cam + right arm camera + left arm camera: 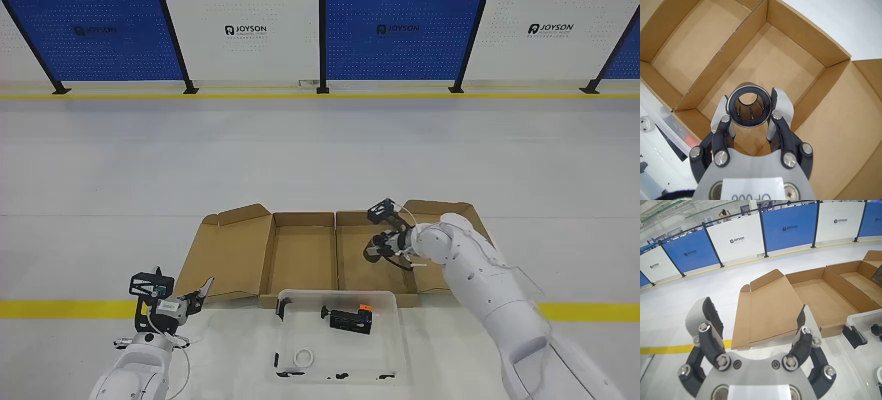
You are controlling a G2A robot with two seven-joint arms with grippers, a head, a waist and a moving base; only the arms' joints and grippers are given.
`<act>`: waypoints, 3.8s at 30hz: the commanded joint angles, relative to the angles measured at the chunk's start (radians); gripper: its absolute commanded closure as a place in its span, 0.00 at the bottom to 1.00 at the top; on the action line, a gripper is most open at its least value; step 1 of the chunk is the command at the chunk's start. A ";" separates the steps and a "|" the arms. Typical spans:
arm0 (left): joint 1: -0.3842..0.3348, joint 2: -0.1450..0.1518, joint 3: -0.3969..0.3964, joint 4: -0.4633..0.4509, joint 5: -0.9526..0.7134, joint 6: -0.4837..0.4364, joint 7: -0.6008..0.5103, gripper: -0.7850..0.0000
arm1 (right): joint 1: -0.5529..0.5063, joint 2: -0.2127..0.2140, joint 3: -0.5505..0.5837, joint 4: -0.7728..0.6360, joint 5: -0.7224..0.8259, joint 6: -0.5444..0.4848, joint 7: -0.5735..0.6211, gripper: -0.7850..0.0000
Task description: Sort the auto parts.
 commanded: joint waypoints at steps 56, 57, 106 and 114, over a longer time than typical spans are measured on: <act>0.000 0.000 0.000 0.000 0.000 0.000 0.000 0.00 | -0.739 0.247 0.383 -1.116 -0.466 -0.431 -0.237 0.00; 0.000 0.000 0.000 0.000 0.000 0.000 0.000 0.00 | -0.759 0.251 0.395 -1.136 -0.469 -0.427 -0.227 0.00; 0.000 0.000 0.000 0.000 0.000 0.000 0.000 0.00 | -0.467 0.167 0.115 -0.678 -0.252 -0.159 0.004 0.00; 0.000 0.000 0.000 0.000 0.000 0.000 0.000 0.00 | -0.487 0.169 0.096 -0.708 -0.317 -0.169 -0.047 0.00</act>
